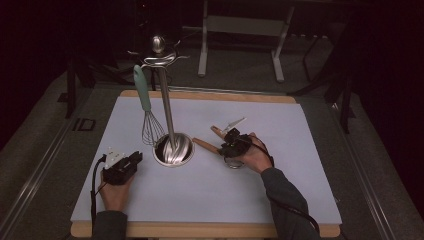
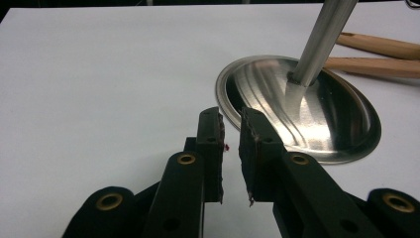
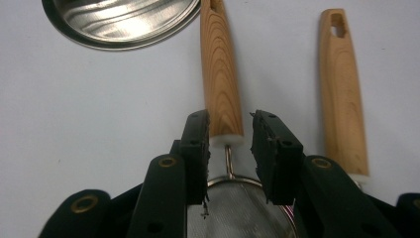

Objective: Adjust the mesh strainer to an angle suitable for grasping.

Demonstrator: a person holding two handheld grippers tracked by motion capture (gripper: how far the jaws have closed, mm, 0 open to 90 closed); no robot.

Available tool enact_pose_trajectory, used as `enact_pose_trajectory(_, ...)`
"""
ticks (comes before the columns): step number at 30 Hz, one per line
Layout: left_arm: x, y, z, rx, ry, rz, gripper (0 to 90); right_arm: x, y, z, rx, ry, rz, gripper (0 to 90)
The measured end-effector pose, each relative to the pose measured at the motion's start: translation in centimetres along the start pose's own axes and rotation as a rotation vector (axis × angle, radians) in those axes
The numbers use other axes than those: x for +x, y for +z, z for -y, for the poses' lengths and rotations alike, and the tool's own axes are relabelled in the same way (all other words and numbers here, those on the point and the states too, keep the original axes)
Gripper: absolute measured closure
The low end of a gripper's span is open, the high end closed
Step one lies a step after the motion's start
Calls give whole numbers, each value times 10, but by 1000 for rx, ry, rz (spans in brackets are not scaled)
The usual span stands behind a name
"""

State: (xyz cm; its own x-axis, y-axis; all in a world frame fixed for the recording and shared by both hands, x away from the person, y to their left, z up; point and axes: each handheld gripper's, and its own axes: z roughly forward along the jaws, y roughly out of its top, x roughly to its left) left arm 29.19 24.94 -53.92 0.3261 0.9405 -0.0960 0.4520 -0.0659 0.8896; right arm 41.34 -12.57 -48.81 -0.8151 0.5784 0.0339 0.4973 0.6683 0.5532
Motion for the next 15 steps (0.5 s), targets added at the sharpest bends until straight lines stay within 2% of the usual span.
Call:
enact_pose_trajectory(9,0,0,0,-3,-1,1,796,-2,16,-7,61,6,-28,658)
enact_pose_trajectory(13,0,0,0,-2,0,-1,795,-1,12,-8,51,22,-71,674)
enact_pose_trajectory(15,0,0,0,-3,0,-1,795,0,13,-9,65,19,-87,679)
